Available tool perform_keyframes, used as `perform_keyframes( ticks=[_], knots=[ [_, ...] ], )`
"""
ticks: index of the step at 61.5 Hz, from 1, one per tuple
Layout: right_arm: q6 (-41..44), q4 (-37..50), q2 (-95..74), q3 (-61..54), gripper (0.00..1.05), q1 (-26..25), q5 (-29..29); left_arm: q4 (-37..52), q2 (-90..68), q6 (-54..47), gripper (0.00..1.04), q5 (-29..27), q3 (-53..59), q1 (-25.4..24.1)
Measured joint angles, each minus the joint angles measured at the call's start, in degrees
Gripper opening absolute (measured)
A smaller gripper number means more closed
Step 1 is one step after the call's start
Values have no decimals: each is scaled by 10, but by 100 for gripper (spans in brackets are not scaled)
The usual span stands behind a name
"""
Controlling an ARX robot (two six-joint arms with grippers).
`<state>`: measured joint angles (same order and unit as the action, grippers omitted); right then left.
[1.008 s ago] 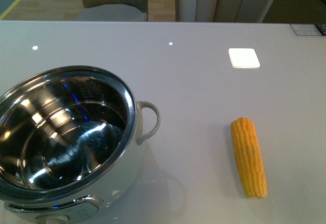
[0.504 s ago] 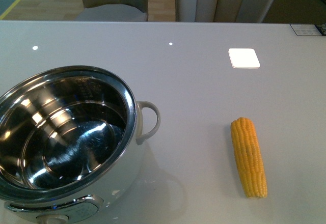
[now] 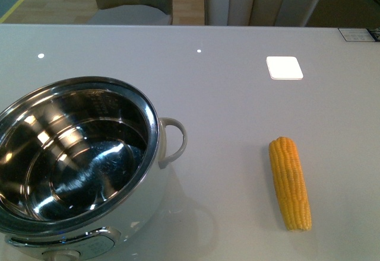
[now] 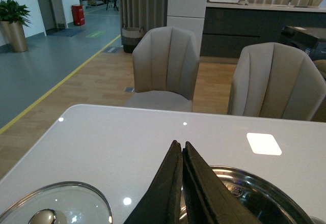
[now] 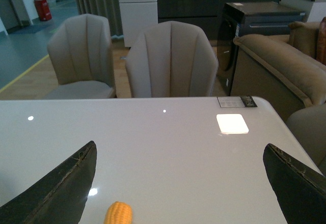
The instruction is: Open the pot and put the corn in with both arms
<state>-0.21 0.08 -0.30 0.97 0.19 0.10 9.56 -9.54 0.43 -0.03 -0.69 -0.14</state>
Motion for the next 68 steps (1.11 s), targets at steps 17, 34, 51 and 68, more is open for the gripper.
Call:
perform_keyframes(
  ticks=[17, 34, 51, 68],
  knots=[
    [0, 0, 0, 0, 96, 0, 0, -95, 92, 0, 3, 0, 0, 0],
    [0, 0, 0, 0, 96, 0, 0, -95, 92, 0, 32, 0, 0, 0],
    [0, 0, 0, 0, 96, 0, 0, -95, 92, 0, 83, 0, 0, 0],
    [-108, -248, -164, 105, 96, 42, 138, -96, 92, -1, 98, 0, 0, 0]
  ],
)
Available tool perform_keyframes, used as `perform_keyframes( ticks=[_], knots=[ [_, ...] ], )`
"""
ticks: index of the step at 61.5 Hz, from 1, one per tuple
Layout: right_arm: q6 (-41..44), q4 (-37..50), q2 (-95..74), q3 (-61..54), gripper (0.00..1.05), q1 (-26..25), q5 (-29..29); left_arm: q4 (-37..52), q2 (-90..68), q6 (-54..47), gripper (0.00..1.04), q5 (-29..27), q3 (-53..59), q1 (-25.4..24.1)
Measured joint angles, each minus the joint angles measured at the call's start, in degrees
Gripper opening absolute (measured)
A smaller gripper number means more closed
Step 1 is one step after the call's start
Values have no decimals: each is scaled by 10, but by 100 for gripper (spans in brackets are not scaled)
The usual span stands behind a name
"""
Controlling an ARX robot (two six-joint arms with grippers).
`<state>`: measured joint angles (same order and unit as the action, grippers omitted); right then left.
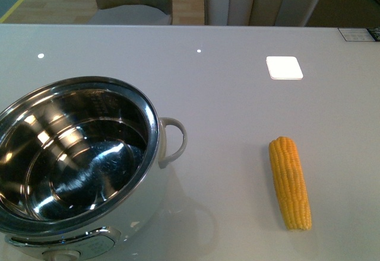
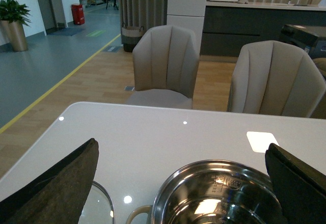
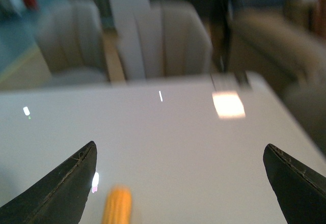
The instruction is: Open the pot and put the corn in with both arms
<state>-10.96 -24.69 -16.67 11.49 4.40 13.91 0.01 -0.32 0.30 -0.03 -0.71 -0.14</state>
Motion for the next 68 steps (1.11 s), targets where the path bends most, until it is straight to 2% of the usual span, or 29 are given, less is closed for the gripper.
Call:
perform_keyframes(
  ticks=[4, 8, 18, 35, 45, 55, 68],
  knots=[
    [-38, -75, -85, 22, 96, 12, 2, 0, 0, 0, 98, 0, 0, 0],
    [-54, -72, -121, 22, 96, 19, 0, 0, 0, 0, 98, 0, 0, 0],
    [-71, 0, -223, 30, 96, 31, -37, 0, 0, 0, 98, 0, 0, 0],
    [-32, 211, -462, 71, 96, 66, -23, 0, 0, 0, 98, 0, 0, 0],
    [-13, 320, -636, 111, 96, 101, -37, 0, 0, 0, 98, 0, 0, 0],
    [2, 362, -778, 151, 96, 124, -37, 0, 0, 0, 98, 0, 0, 0],
    [12, 394, -883, 218, 96, 139, -36, 0, 0, 0, 98, 0, 0, 0]
  ],
)
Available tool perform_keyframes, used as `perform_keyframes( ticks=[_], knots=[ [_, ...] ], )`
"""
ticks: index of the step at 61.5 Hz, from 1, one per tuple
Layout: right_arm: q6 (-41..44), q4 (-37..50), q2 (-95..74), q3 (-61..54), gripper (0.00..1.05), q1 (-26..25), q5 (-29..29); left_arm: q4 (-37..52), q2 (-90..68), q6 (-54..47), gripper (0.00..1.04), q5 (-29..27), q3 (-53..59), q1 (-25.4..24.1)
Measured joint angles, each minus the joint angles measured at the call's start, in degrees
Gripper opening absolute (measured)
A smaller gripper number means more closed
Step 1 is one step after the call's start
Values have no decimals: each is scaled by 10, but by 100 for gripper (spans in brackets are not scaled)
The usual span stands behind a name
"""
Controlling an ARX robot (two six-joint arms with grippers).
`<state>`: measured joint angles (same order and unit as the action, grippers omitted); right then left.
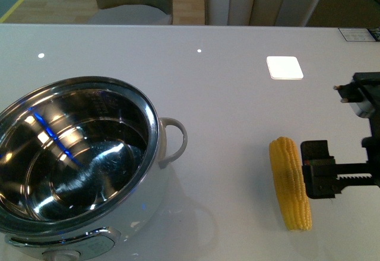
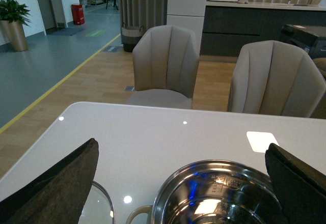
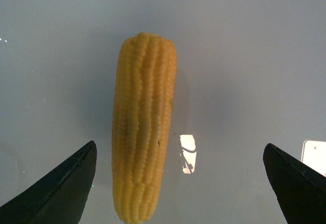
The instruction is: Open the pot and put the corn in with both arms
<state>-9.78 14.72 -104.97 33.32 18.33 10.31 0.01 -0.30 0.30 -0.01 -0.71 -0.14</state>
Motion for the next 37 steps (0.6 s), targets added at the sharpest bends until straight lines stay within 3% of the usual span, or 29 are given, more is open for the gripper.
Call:
perform_keyframes(
  ticks=[37],
  knots=[
    [6, 32, -176, 83, 96, 32, 9, 0, 0, 0, 98, 0, 0, 0]
  ],
)
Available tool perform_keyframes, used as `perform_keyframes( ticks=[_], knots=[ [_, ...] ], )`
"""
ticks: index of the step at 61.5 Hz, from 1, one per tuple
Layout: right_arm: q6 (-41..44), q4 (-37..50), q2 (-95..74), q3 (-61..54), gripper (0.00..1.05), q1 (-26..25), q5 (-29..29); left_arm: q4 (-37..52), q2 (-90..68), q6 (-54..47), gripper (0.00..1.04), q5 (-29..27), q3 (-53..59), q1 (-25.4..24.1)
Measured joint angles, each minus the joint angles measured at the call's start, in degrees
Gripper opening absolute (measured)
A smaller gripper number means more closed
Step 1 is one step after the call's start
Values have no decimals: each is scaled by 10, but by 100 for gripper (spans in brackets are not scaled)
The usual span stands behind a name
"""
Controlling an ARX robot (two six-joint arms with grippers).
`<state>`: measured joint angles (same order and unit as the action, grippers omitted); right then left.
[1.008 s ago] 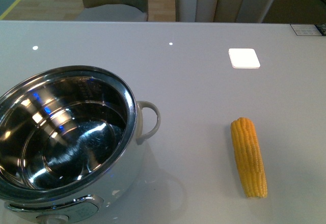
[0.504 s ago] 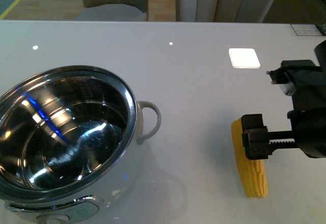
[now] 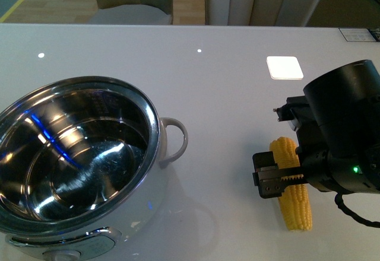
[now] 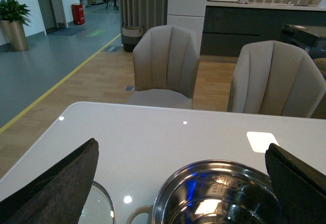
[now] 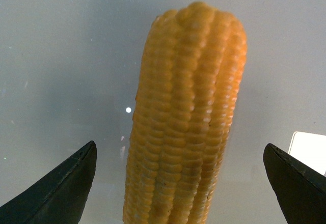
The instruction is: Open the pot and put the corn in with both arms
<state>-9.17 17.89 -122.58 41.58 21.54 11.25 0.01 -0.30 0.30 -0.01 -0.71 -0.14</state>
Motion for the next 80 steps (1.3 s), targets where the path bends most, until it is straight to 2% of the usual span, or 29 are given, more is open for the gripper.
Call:
perform_keyframes(
  ticks=[17, 37, 47, 61, 71, 80],
  knots=[
    [-3, 5, -35, 0, 95, 1, -7, 0, 0, 0, 98, 0, 0, 0],
    [-12, -4, -41, -2, 45, 1, -20, 0, 0, 0, 98, 0, 0, 0],
    [-18, -15, -16, -14, 31, 1, -34, 0, 0, 0, 98, 0, 0, 0],
    [-38, -44, 103, -30, 23, -23, -73, 0, 0, 0, 98, 0, 0, 0],
    [-72, -77, 205, -28, 22, -38, -108, 0, 0, 0, 98, 0, 0, 0],
    [-110, -110, 267, -4, 22, -29, -127, 0, 0, 0, 98, 0, 0, 0]
  ],
)
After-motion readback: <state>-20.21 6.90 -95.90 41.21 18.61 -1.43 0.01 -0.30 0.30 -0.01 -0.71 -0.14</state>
